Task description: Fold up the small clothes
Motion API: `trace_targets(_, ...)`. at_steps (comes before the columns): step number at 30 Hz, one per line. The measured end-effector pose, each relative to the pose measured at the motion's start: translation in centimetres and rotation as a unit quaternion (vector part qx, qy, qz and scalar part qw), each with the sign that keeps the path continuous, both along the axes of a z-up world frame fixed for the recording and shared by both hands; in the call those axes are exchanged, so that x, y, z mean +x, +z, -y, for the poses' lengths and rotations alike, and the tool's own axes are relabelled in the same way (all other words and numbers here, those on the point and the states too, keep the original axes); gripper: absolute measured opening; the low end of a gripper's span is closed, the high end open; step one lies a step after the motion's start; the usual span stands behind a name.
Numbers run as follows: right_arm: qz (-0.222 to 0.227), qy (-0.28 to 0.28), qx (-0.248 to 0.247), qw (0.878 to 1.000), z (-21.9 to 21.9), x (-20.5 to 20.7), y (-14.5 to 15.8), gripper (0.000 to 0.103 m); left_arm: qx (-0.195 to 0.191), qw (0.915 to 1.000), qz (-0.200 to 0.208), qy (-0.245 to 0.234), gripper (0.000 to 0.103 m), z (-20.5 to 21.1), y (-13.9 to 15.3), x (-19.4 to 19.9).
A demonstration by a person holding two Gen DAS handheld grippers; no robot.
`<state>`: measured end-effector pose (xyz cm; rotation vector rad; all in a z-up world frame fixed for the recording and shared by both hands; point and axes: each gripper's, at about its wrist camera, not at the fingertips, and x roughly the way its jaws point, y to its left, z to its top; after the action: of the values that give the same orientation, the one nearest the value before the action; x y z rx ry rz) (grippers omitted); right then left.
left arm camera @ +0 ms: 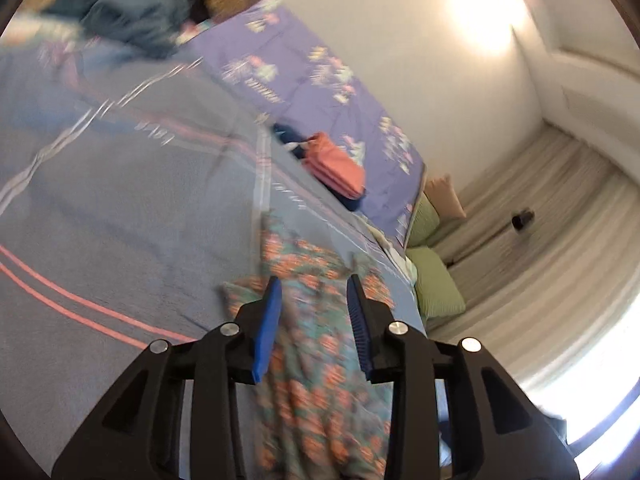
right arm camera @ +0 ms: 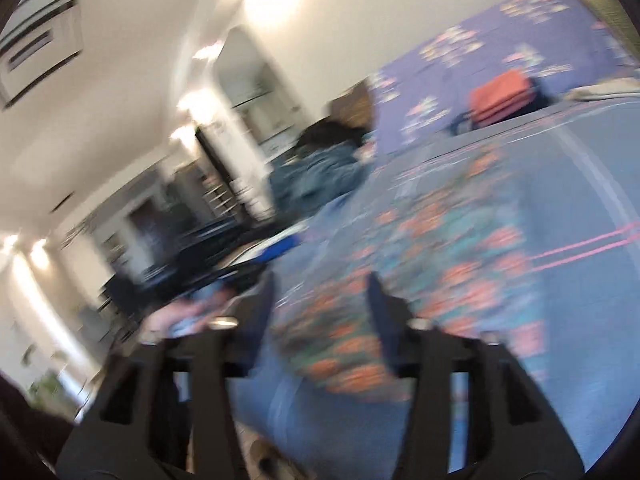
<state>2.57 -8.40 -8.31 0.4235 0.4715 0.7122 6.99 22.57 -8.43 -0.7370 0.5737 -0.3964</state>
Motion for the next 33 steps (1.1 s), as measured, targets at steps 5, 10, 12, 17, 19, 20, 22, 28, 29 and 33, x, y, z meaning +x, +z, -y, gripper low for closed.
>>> trace_targets(5, -0.046, -0.097, -0.021, 0.994, 3.1, 3.1, -0.9, 0.005, 0.085, 0.9948, 0.051, -0.021, 0.033, 6.4, 2.2, -3.0)
trace_targets(10, -0.080, -0.121, -0.069, 0.987, 3.0, 4.4, -3.6, 0.005, 0.141, 0.9896, 0.002, -0.028, 0.033, 9.7, -2.4, -3.3)
trace_targets(12, -0.079, -0.124, -0.083, 0.986, 2.8, 4.5, -4.8, 0.002, 0.160, 0.9869, -0.006, -0.016, 0.030, 9.3, -4.6, -3.5)
trace_targets(17, -0.048, -0.127, -0.091, 0.987, 2.2, 4.3, -6.1, 0.000, 0.144, 0.9878, 0.060, -0.011, 0.018, 7.5, -7.3, -5.2)
trace_targets(19, -0.048, -0.126, -0.089, 0.987, 2.3, 4.0, -6.1, 0.000, 0.193, 0.9785, 0.073, -0.003, 0.018, 8.6, -7.0, -5.6)
trace_targets(20, -0.048, -0.125, -0.086, 0.987, 2.5, 3.8, -6.0, 0.000, 0.217, 0.9726, 0.083, 0.003, 0.018, 9.2, -7.0, -5.9)
trace_targets(22, -0.048, -0.122, -0.076, 0.988, 2.8, 3.5, -6.1, 0.001, 0.228, 0.9689, 0.097, 0.010, 0.018, 9.4, -7.3, -6.2)
trace_targets(28, -0.055, -0.110, -0.052, 0.991, 3.7, 3.0, -5.6, 0.008, 0.204, 0.9757, 0.081, 0.011, 0.018, 8.3, -6.5, -6.3)
trace_targets(29, -0.056, -0.108, -0.049, 0.991, 3.9, 2.9, -5.4, 0.012, 0.209, 0.9747, 0.079, 0.014, 0.019, 8.2, -6.3, -6.4)
trace_targets(33, -0.052, -0.101, -0.049, 0.992, 3.8, 2.7, -5.3, 0.024, 0.265, 0.9594, 0.039, 0.087, 0.062, 7.3, -5.3, -6.7)
